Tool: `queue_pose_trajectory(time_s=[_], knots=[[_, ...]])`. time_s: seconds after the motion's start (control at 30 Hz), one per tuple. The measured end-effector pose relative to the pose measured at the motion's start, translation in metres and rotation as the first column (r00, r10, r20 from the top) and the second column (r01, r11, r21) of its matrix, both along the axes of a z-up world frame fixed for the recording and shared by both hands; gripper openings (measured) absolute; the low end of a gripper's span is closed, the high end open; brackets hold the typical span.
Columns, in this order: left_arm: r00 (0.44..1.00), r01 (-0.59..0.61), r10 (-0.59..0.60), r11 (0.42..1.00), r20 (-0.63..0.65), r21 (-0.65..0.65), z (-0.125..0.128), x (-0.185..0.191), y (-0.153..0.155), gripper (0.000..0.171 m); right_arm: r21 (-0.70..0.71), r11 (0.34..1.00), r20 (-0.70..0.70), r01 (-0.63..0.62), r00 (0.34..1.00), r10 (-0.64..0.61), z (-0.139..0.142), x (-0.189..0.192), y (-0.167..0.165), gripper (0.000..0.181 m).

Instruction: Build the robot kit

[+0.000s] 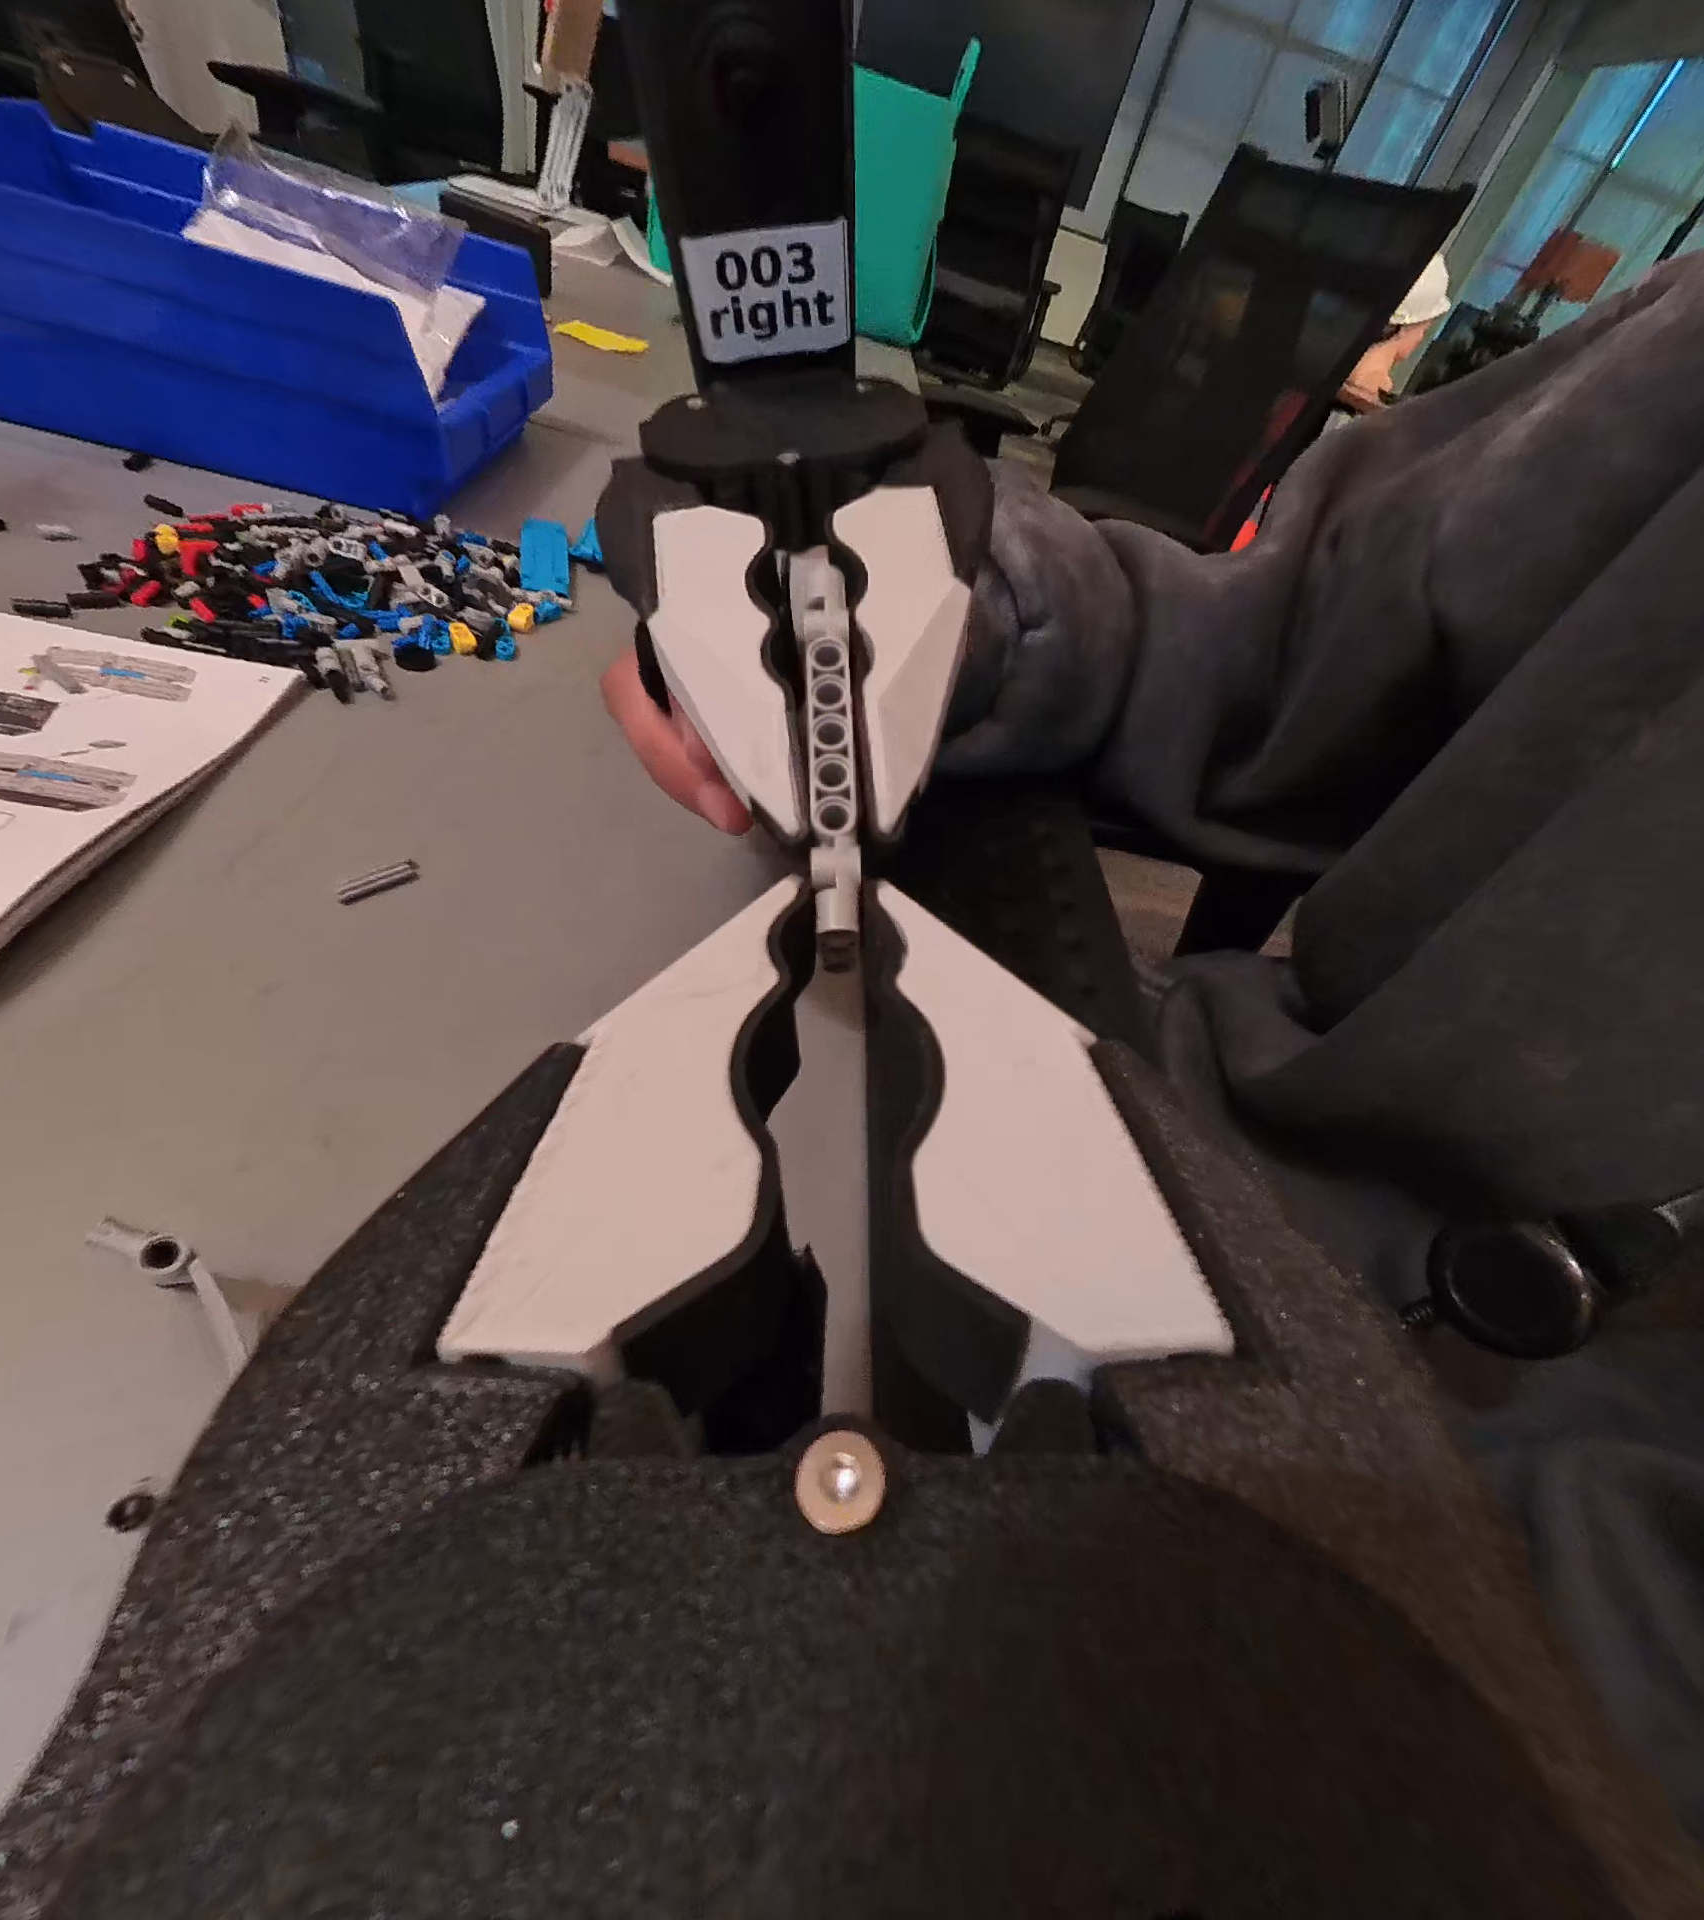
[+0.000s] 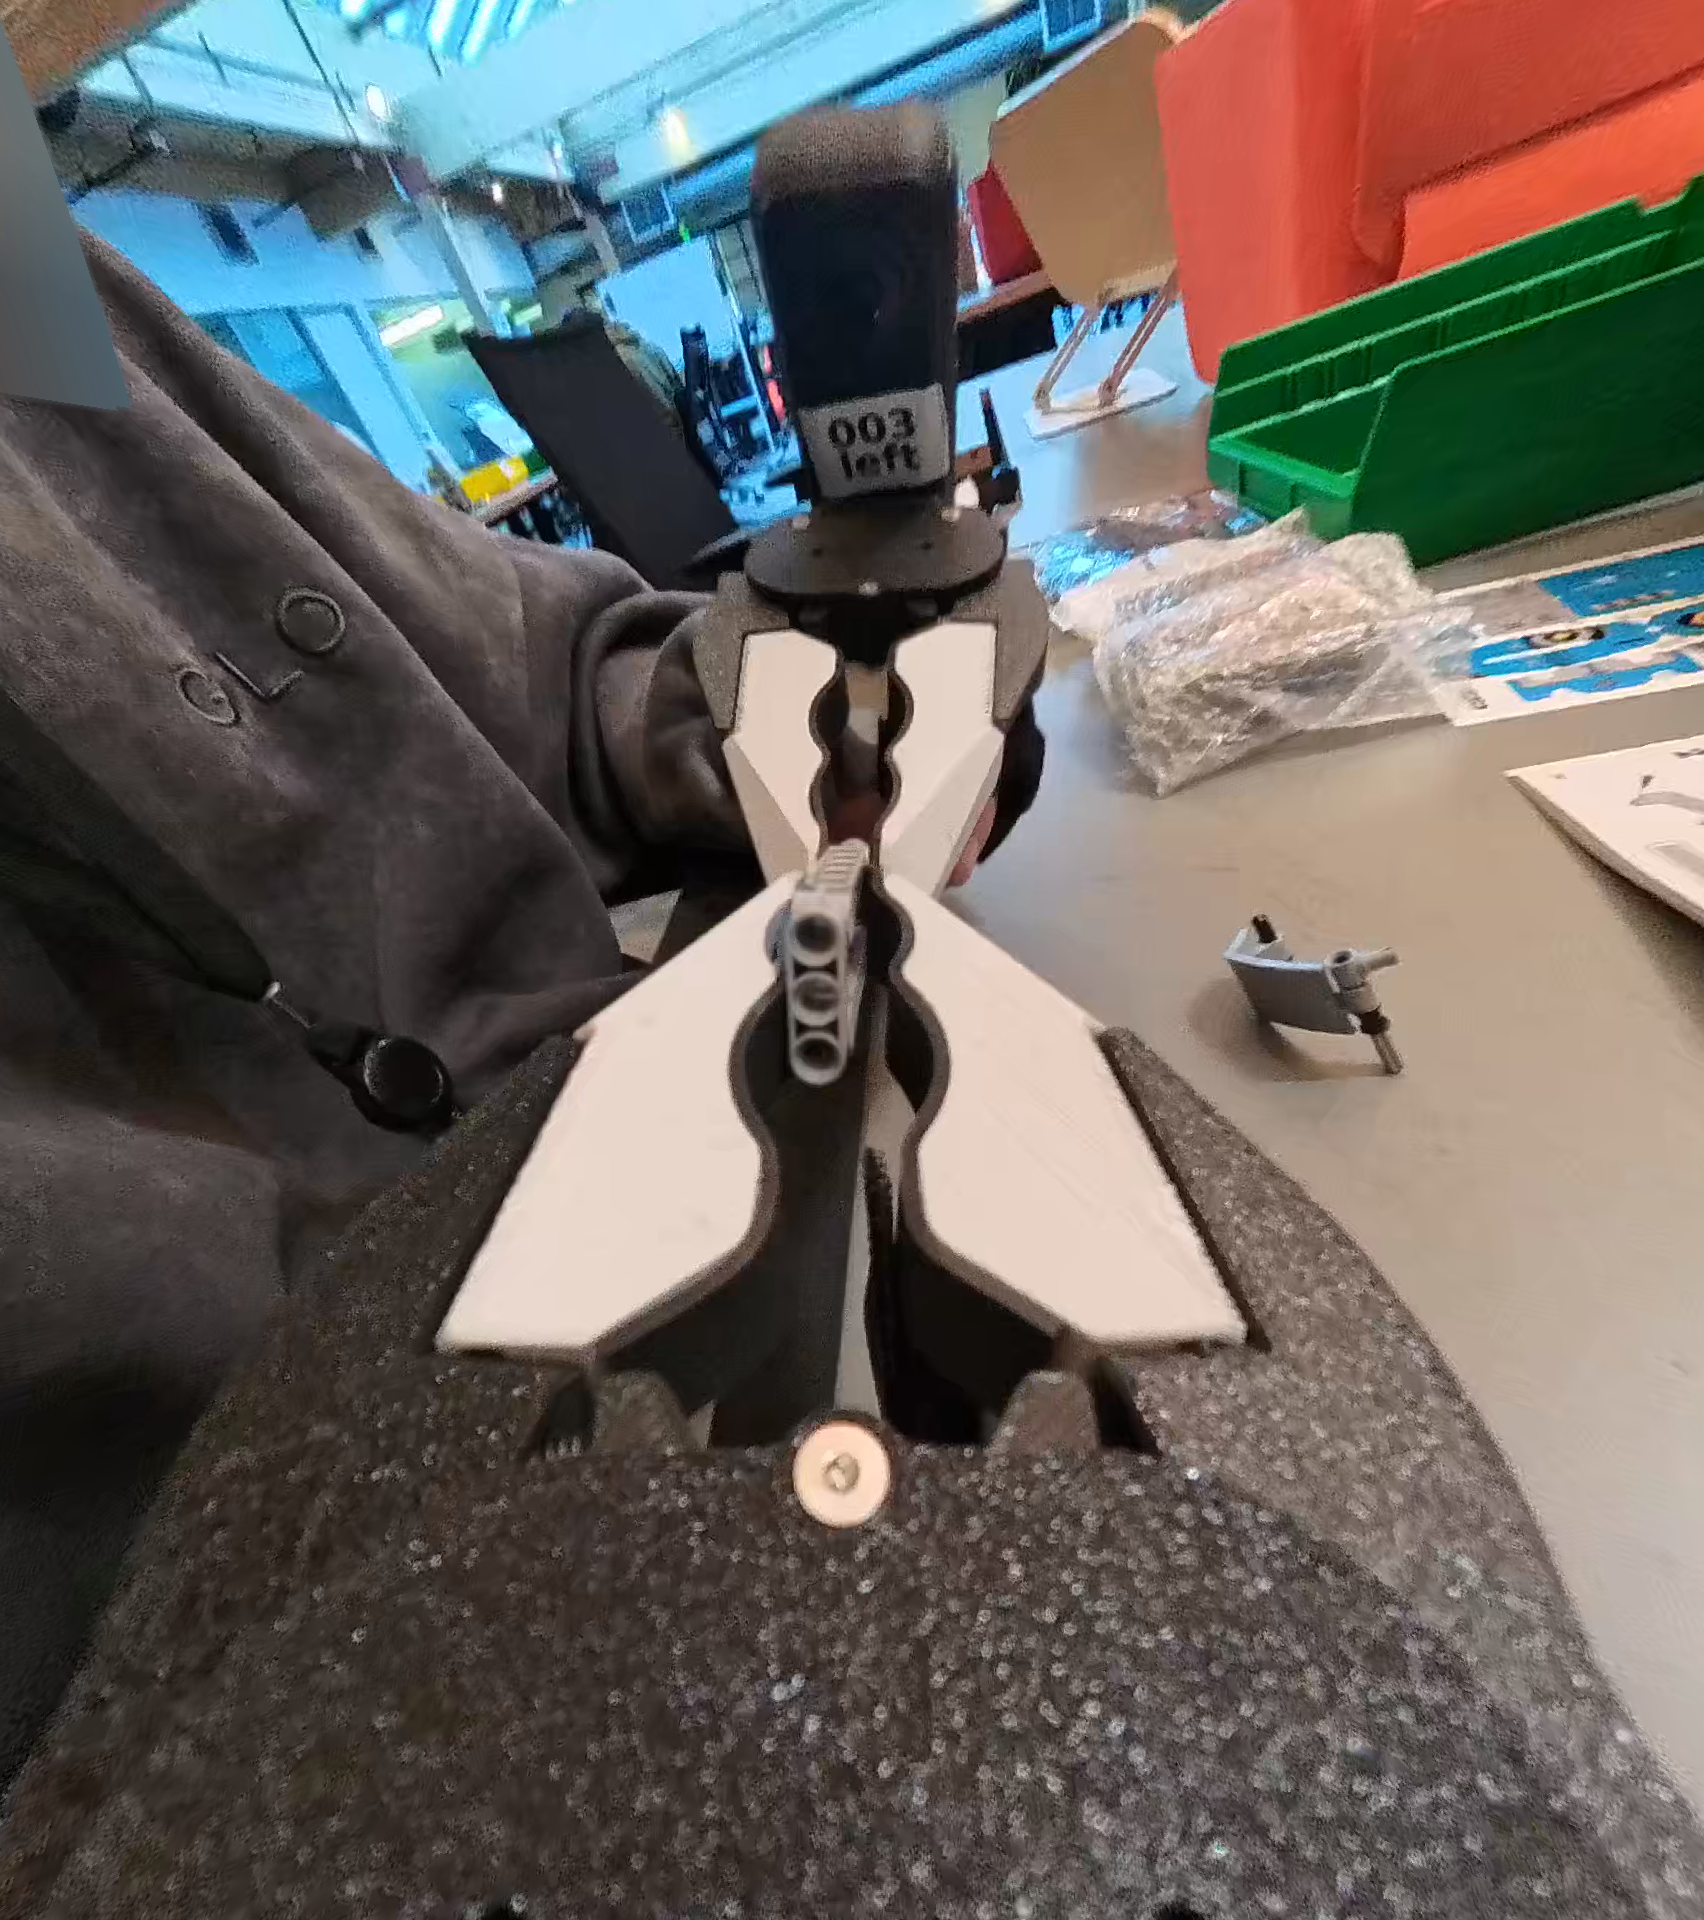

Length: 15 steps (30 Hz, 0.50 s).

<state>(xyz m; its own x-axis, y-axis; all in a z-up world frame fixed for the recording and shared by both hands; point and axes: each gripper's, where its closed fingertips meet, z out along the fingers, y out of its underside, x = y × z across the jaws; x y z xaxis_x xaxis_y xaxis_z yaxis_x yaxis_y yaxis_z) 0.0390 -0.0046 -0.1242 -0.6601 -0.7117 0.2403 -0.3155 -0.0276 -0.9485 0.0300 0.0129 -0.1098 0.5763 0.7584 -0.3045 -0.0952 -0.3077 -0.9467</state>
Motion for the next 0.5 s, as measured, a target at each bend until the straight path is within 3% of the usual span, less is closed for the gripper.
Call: queue_pose_trajectory(time_s=[0.1, 0.17, 0.2, 0.27, 0.37, 0.5], knots=[[0.999, -0.031, 0.030, 0.999, 0.014, 0.029, -0.001, 0.001, 0.003, 0.006, 0.012, 1.000, 0.028, 0.028, 0.999, -0.029, -0.003, -0.001, 0.004, 0.006], [0.994, -0.086, 0.081, 0.993, 0.075, 0.076, 0.004, 0.004, 0.008, 0.010, -0.029, 0.999, -0.057, 0.039, 0.998, -0.040, 0.003, 0.003, 0.008, 0.006], [0.984, -0.145, 0.126, 0.978, 0.130, 0.149, 0.004, 0.007, 0.013, 0.020, -0.054, 0.998, -0.113, 0.040, 0.993, -0.046, 0.006, 0.006, 0.010, 0.006], [0.948, -0.265, 0.187, 0.911, 0.257, 0.317, 0.004, 0.011, 0.021, 0.039, -0.118, 0.993, -0.233, 0.011, 0.972, -0.038, 0.010, 0.011, 0.012, 0.006], [0.885, -0.400, 0.190, 0.778, 0.425, 0.485, 0.008, 0.013, 0.024, 0.041, -0.212, 0.975, -0.369, -0.066, 0.929, -0.018, 0.009, 0.012, 0.013, 0.006], [0.826, -0.489, 0.132, 0.651, 0.548, 0.580, 0.010, 0.012, 0.022, 0.037, -0.261, 0.956, -0.460, -0.132, 0.888, -0.003, 0.009, 0.015, 0.012, 0.006]])
